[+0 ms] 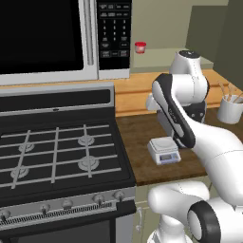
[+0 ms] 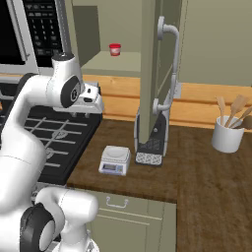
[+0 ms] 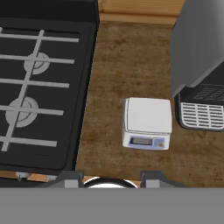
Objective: Pick the bar and place it on the digital scale for weighing, and close the cabinet.
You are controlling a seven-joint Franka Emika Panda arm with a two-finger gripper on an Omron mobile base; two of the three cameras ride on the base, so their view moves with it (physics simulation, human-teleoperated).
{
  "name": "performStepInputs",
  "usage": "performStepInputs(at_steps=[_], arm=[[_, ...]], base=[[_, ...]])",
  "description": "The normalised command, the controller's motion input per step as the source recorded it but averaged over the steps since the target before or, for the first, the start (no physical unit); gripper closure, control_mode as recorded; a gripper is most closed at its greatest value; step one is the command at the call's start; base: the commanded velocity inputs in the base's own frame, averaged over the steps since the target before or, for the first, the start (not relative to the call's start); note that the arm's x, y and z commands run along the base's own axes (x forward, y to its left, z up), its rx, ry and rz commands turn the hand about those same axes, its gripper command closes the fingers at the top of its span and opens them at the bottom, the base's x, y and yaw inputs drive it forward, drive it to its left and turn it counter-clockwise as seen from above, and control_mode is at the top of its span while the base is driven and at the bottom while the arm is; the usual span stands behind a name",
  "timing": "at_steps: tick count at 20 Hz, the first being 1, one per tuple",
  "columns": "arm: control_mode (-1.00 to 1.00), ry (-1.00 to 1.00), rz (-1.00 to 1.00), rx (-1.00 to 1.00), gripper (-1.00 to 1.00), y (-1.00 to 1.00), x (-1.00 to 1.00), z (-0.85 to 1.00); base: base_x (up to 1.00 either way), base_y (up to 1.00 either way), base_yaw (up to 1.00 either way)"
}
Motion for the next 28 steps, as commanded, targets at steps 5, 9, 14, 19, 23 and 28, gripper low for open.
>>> performStepInputs(at_steps=[5, 9, 14, 19, 23, 28], arm=[[-1.0, -0.05, 0.0, -0.01, -1.0, 0.0, -0.33, 0.0], [-1.0, -0.15, -0.01, -0.05, -1.0, 0.0, -0.64, 0.0], [-1.0, -0.13, -0.04, -0.03, -1.0, -0.05, -0.32, 0.28], [-1.0, -0.18, -0.13, 0.0, -1.0, -0.19, -0.22, 0.38], [-1.0, -0.12, -0.08, 0.0, -1.0, 0.0, -0.07, 0.52], [-1.0, -0.04, -0.03, 0.0, -1.0, -0.04, 0.0, 0.6]], base=[[0.0, 0.0, 0.0], [0.0, 0.0, 0.0], [0.0, 0.0, 0.0], [0.0, 0.0, 0.0], [0.0, 0.0, 0.0], [0.0, 0.0, 0.0]])
